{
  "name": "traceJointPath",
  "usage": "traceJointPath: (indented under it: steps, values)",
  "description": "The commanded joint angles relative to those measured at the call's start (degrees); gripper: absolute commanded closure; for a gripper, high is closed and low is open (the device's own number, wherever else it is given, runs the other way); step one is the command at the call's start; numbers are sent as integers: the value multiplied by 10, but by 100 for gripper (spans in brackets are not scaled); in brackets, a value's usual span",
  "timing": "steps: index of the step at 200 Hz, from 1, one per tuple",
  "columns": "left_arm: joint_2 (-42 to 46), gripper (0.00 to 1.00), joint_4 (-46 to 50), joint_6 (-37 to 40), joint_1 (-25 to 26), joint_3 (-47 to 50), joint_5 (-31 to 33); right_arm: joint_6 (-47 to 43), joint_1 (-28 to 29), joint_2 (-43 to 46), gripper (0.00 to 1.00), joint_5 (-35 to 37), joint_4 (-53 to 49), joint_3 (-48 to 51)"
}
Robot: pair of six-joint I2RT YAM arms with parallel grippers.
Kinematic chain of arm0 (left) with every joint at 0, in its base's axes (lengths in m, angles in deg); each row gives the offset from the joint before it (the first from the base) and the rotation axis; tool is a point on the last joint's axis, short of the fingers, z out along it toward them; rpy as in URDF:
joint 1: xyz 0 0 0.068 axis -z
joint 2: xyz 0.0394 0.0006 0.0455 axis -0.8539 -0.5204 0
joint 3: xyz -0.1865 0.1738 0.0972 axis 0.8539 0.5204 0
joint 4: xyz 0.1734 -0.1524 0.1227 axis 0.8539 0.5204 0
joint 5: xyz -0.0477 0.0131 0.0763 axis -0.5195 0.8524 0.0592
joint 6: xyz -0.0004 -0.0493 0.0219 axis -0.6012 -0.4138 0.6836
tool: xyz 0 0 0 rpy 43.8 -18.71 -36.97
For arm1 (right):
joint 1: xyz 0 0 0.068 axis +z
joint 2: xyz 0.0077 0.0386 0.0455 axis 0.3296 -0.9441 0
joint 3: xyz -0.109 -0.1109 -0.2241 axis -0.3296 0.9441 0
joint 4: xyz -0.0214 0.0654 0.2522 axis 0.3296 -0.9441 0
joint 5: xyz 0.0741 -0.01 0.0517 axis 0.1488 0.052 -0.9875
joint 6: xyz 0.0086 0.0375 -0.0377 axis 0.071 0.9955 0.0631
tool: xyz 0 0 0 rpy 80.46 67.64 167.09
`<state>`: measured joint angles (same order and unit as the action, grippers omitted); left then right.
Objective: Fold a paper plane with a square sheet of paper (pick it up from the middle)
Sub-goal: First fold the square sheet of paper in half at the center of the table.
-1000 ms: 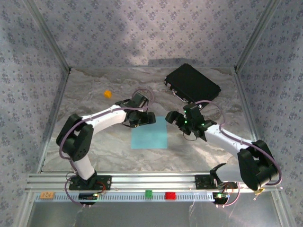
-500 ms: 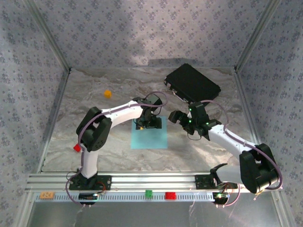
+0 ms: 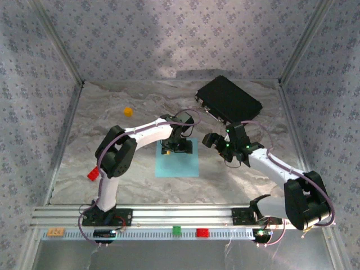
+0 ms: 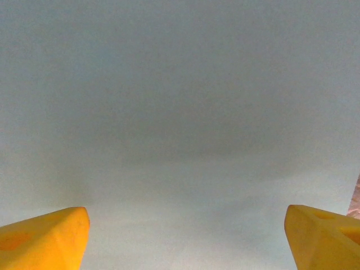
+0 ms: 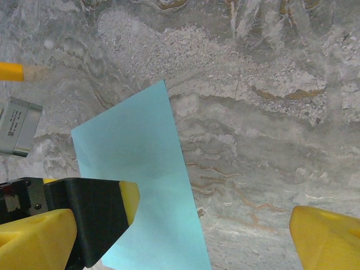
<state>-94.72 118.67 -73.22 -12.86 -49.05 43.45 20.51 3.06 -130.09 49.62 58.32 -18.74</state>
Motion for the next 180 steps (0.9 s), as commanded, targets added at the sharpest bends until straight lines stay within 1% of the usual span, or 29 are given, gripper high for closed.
traceJointPath:
  steps: [1, 135, 180]
  values:
    - [-12, 10, 28, 9, 2, -19, 4, -9, -5, 5, 1, -7, -18, 4]
    - [-37, 8, 46, 8, 7, -32, 12, 4, -5, 21, 1, 1, -33, 14]
    - [-24, 7, 74, 10, 11, -49, 38, 4, -6, 24, 1, 1, -34, 17]
